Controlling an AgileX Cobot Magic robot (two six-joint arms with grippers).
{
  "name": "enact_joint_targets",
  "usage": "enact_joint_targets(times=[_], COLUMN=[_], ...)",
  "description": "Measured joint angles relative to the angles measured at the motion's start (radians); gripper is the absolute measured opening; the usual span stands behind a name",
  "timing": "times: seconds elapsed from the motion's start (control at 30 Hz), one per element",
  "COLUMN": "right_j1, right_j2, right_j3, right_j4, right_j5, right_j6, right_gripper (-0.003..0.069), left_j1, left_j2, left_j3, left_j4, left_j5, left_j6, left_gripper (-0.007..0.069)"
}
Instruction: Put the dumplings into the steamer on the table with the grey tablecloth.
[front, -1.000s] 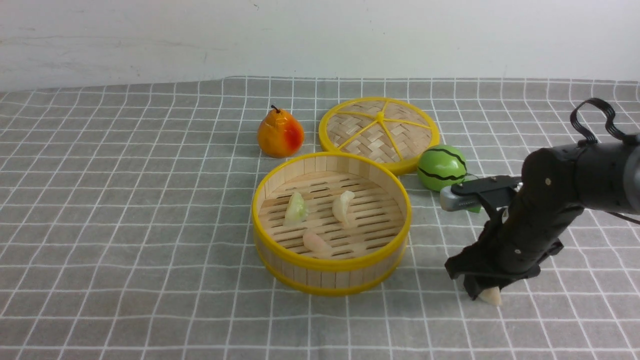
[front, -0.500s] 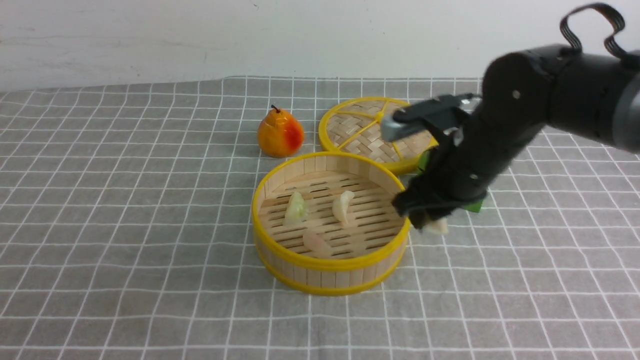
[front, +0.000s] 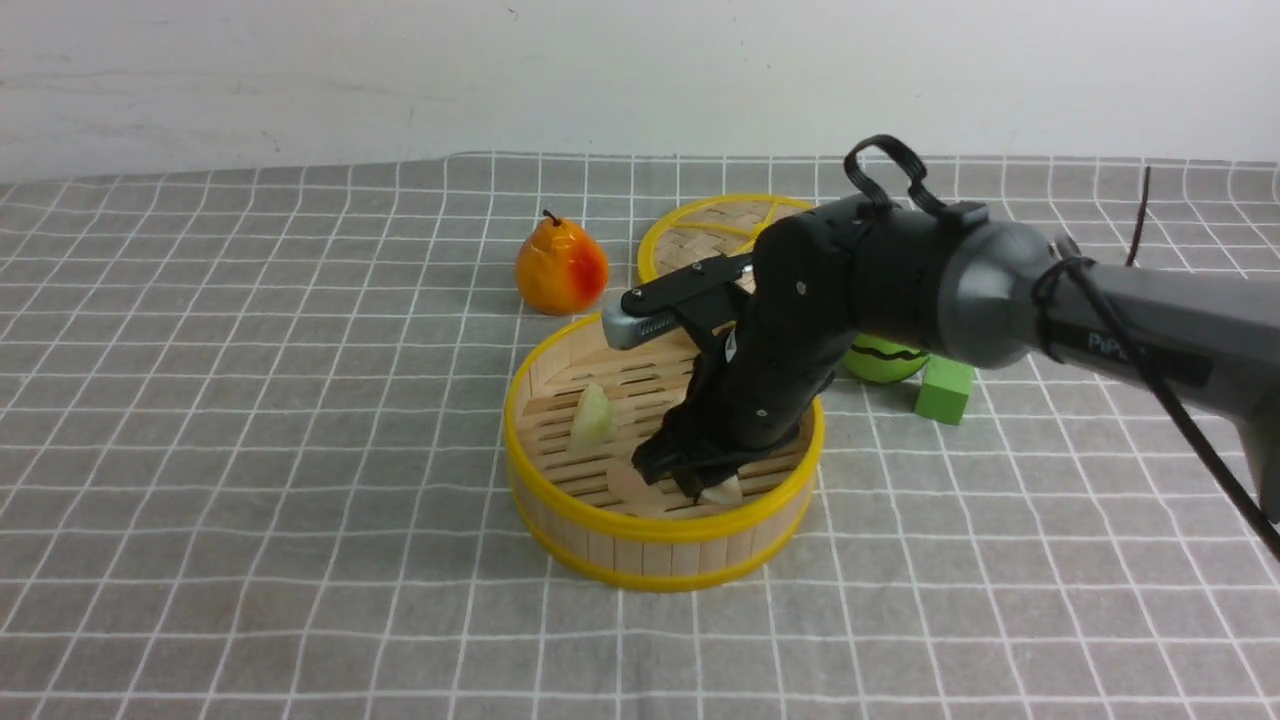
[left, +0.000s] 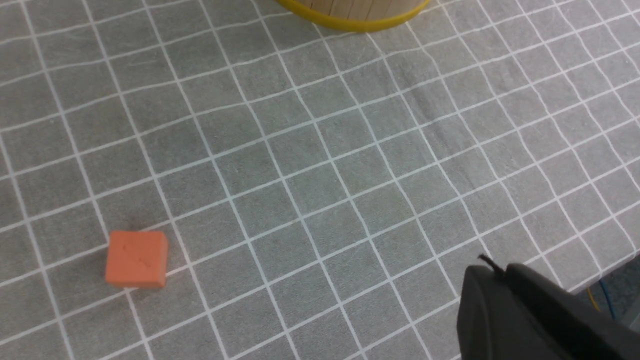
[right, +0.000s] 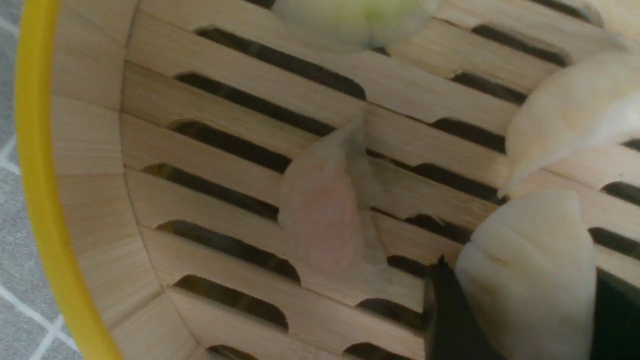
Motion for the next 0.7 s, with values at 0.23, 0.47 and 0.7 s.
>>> enact_joint_targets(times=[0.23,0.47,0.7], right_j1=[0.000,0.000,0.000], right_j2=[-0.007,-0.134,-0.444], right_j3=[-0.003,-0.021,0.104], right_j4=[0.000,-0.006,-0.006], right_j5=[0.013,0.134,0.156], right_j6=[0.001,0.001,-0.030], right_gripper=[0.0438,0.0491,0.0244], left_j1=[0.000,0.000,0.000], left_j2=[0.000,-0.053,-0.219], left_j3=[0.000,0.073,0.399], left_j4=[0.010,-0.011,-0.076], left_j5=[0.000,-0.147,-0.488], left_j6=[0.000,0.011,0.021], left_gripper=[0.0024,0.0027,0.0033])
